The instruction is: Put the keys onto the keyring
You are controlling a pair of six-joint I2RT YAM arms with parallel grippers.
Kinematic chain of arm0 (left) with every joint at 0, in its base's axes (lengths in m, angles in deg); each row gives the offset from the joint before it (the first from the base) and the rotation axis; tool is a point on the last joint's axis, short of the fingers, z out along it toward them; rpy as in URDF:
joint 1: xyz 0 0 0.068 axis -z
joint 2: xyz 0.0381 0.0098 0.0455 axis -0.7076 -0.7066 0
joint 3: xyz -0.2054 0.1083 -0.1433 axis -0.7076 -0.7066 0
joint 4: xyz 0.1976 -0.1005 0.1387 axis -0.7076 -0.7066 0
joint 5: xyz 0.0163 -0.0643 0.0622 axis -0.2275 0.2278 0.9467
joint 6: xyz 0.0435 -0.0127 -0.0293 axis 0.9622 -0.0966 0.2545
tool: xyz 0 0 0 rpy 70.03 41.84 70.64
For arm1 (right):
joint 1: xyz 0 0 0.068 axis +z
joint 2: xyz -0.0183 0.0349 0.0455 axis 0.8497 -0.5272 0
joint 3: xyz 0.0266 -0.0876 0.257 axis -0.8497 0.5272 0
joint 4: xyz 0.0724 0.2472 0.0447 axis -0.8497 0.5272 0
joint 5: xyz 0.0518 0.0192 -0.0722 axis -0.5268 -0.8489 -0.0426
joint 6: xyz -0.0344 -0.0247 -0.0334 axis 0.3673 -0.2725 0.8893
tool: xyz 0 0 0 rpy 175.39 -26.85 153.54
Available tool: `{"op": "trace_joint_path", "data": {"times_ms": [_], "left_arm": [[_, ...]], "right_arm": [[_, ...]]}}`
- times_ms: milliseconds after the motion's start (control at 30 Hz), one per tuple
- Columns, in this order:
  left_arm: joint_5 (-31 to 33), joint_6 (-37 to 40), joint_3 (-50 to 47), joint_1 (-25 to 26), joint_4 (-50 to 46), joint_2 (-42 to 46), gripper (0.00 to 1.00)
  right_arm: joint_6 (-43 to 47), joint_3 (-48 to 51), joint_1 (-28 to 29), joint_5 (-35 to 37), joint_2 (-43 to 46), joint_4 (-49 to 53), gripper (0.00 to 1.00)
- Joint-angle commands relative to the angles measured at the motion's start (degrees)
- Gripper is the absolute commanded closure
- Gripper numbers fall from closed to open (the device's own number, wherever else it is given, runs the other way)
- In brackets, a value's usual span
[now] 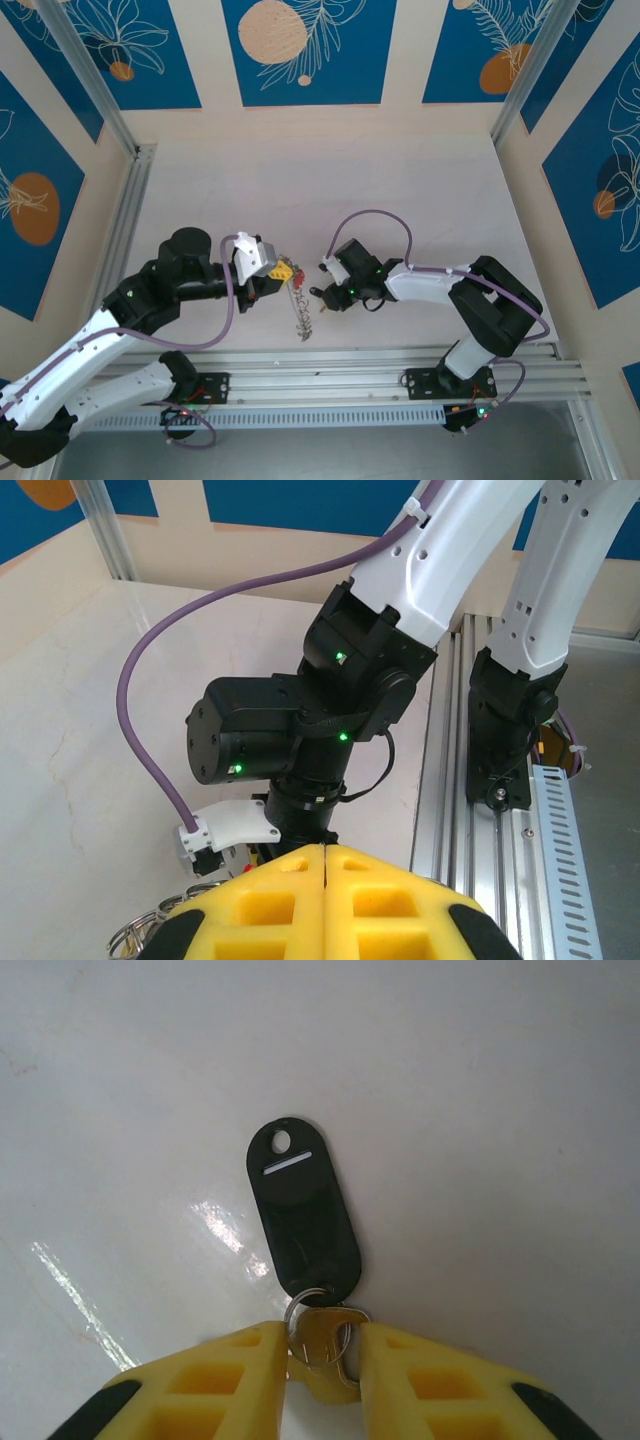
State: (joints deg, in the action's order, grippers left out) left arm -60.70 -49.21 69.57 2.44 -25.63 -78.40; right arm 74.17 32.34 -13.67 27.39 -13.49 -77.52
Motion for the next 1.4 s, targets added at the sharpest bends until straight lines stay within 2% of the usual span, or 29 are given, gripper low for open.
{"op": "trace_joint_path", "data": {"times_ms": [0, 267, 467, 733, 800, 933, 1000, 1167, 1267, 1367], "left_arm": [[-1.77, -0.69, -0.04, -0.81, 2.97, 0.87, 1.00], [-1.95, -0.84, -0.13, -1.05, 3.08, 0.87, 1.00], [-1.19, -0.78, -0.22, -1.26, 3.26, 1.17, 1.00], [2.58, 1.10, -0.22, -1.43, 3.52, 3.51, 1.00], [4.16, 2.22, -0.03, -1.43, 3.20, 4.89, 1.00], [7.10, 5.21, 2.35, -1.36, -1.04, 5.81, 1.00], [7.86, 6.51, 3.55, -1.39, -3.07, 5.40, 1.00], [6.73, 8.01, 4.44, -1.38, -4.90, 4.24, 1.00], [5.13, 7.90, 4.49, -1.38, -5.03, 3.40, 1.00], [6.17, 7.67, 4.35, -1.41, -5.04, 3.39, 1.00]], "right_arm": [[0.56, -0.92, 0.10, 0.97, -1.23, -0.53, 0.78], [1.77, -0.82, 0.22, 1.31, 1.00, 0.24, 1.00], [4.79, 0.36, 1.97, -1.76, 12.16, 1.91, 1.00], [10.25, -1.44, 4.20, -14.61, 30.45, 9.78, 1.00], [10.02, -2.42, 5.64, -17.18, 32.42, 10.06, 1.00], [12.10, -7.72, 8.57, -19.65, 34.04, 17.43, 1.00], [11.93, -9.10, 9.09, -23.35, 35.73, 18.71, 1.00], [11.59, -12.93, 9.12, -30.87, 38.22, 20.08, 1.00], [12.16, -15.12, 9.12, -32.73, 38.24, 21.02, 1.00], [11.27, -15.68, 8.09, -33.89, 37.62, 21.17, 1.00]]}}
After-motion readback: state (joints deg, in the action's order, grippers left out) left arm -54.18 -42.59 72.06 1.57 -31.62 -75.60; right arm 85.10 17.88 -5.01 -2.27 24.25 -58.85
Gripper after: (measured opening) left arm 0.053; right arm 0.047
